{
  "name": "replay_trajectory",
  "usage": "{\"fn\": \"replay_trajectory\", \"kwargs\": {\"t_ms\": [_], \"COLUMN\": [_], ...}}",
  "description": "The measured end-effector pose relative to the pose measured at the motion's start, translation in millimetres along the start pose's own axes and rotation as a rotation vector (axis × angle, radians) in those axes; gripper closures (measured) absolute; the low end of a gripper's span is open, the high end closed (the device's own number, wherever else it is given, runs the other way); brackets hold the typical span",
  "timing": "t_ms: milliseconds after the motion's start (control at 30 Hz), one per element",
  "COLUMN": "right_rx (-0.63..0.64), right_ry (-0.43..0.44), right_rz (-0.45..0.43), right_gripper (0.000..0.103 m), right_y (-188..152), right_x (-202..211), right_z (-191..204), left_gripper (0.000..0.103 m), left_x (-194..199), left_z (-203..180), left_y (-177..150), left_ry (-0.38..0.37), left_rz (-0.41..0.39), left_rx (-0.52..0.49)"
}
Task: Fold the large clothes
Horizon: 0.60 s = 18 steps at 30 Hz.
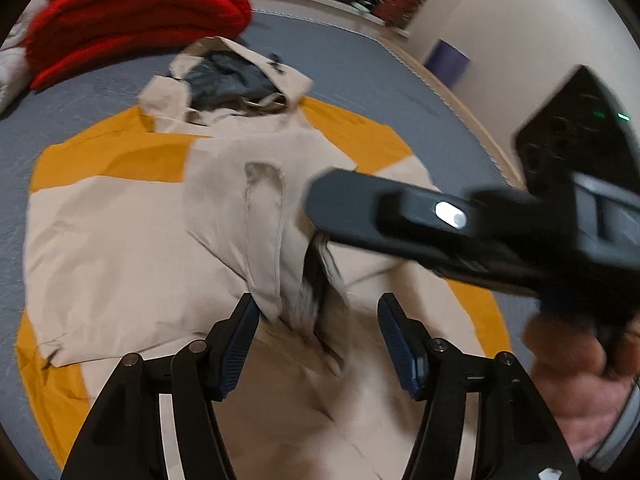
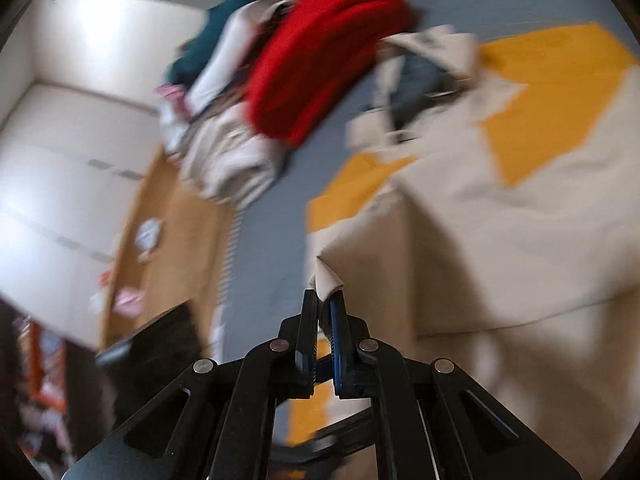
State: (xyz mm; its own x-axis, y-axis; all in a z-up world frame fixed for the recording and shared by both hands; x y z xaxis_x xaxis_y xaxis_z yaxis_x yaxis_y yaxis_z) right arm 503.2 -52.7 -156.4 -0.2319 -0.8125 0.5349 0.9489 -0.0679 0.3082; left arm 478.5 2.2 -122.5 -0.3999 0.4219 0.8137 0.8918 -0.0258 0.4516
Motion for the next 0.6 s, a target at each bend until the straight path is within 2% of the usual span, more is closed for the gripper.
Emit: {"fn": "replay_trajectory", "kwargs": {"t_ms": [33,67,100,133,167,200,267,333,367,467,533,600], "right_rx": [0.014,0.037,0.049,0.060,0.076,0.088,0.079,-0.014,-0.072,-0.244,-0.358,-0.467], "right_ry": [0.008,0.004,-0.015,-0.052,-0.118,-0.203,-0.341,-0.507,-0.561,-0.733,-0.757,-0.724], "right_rz": [0.007,0.012,0.008,-0.005,-0.028,-0.057,-0.103,-0.136,-0.139,-0.090,-0.084,-0.088], "right_gripper": [0.097,0.095,0.095,0.093,0.086,0.075,0.062,0.061,0.060,0.060,0.060,0.060], "right_y": [-1.9,-4.1,-4.2,-2.9,-0.2,3.0,9.8,12.0,11.2,-2.1,-11.0,-17.9], "right_x": [-3.0,-5.0,-4.9,-3.7,-0.6,3.6,17.0,32.8,39.4,54.5,64.0,69.8], "right_z": [5.3,10.4,10.3,7.4,1.0,-8.9,-30.9,-71.0,-90.7,-147.8,-175.0,-193.9], "left_gripper": [0.074,0.088,0.091,0.092,0.092,0.092,0.092,0.091,0.088,0.076,0.073,0.073], "left_x": [1.4,2.7,5.1,11.9,20.5,27.0,42.6,56.3,58.8,54.5,45.9,39.0], "left_z": [9.5,19.9,31.2,45.1,61.4,75.1,108.3,141.5,153.5,183.3,188.1,191.4], "left_y": [1.8,2.1,2.6,5.5,9.0,11.3,15.3,16.4,15.3,4.0,-3.1,-9.2], "left_ry": [0.050,0.099,0.128,0.141,0.156,0.166,0.178,0.173,0.161,0.075,0.032,0.043], "left_rz": [-0.012,-0.014,-0.017,-0.043,-0.070,-0.084,-0.113,-0.134,-0.132,-0.096,-0.067,-0.053], "left_rx": [0.008,0.020,0.046,0.095,0.154,0.198,0.306,0.409,0.447,0.576,0.620,0.631]}}
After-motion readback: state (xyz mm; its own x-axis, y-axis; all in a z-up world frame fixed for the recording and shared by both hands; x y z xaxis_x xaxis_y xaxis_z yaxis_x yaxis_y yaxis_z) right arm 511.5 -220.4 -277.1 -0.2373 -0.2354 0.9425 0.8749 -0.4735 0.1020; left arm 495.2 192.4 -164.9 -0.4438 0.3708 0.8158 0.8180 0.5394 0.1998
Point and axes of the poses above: each gripper's, at about its wrist camera, not at the fingertips, and x roughly against the way its jaws point, z to its left, y to its top, the point moved 10 cm from there along -x, roughly the way its jaws point, and after that the axes turned 2 degrees about z, right-handed, at the moved point
